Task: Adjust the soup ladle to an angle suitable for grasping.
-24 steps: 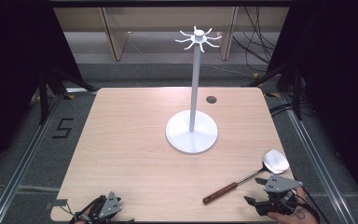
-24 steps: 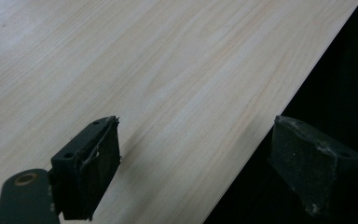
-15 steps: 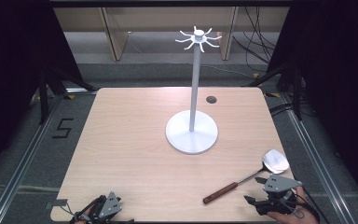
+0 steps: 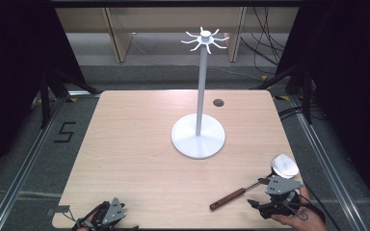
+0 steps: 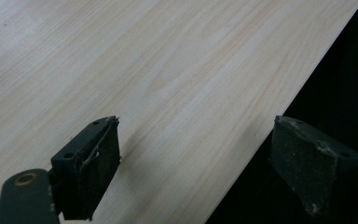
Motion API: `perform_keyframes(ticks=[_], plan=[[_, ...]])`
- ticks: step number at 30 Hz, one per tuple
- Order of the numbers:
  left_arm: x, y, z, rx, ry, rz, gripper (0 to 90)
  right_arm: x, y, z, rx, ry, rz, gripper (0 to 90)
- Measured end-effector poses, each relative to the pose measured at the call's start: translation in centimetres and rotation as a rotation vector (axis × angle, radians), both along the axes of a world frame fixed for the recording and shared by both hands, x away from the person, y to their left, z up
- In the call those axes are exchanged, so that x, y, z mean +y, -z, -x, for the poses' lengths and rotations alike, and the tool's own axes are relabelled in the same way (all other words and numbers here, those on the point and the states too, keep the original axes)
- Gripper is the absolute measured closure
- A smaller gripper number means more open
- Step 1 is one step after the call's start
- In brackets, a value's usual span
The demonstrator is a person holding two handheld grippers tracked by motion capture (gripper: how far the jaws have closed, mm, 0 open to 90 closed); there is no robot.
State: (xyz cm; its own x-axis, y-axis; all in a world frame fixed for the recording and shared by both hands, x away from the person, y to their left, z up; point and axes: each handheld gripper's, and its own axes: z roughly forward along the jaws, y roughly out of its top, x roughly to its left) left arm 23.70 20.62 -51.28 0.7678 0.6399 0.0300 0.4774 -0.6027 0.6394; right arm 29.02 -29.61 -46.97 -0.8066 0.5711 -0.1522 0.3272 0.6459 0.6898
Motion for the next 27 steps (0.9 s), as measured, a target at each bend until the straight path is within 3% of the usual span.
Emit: perform_keyframes(ticks=[9, 17, 27], plan=[[0.0, 0.0, 0.0, -0.004, 0.0, 0.001, 15.3, 2.1, 0.0, -0.9, 0.008, -0.059, 0.067, 21.8], [0.0, 0.0, 0.0, -0.002, 0.003, -0.001, 15.3, 5.2, 0.4, -3.1, 0.073, -0.18, 0.173, 25.9], [0.0, 0.0, 0.0, -0.007, 0.0, -0.002, 15.3, 7.1, 0.7, -4.0, 0.087, -0.277, 0.26, 31.6]])
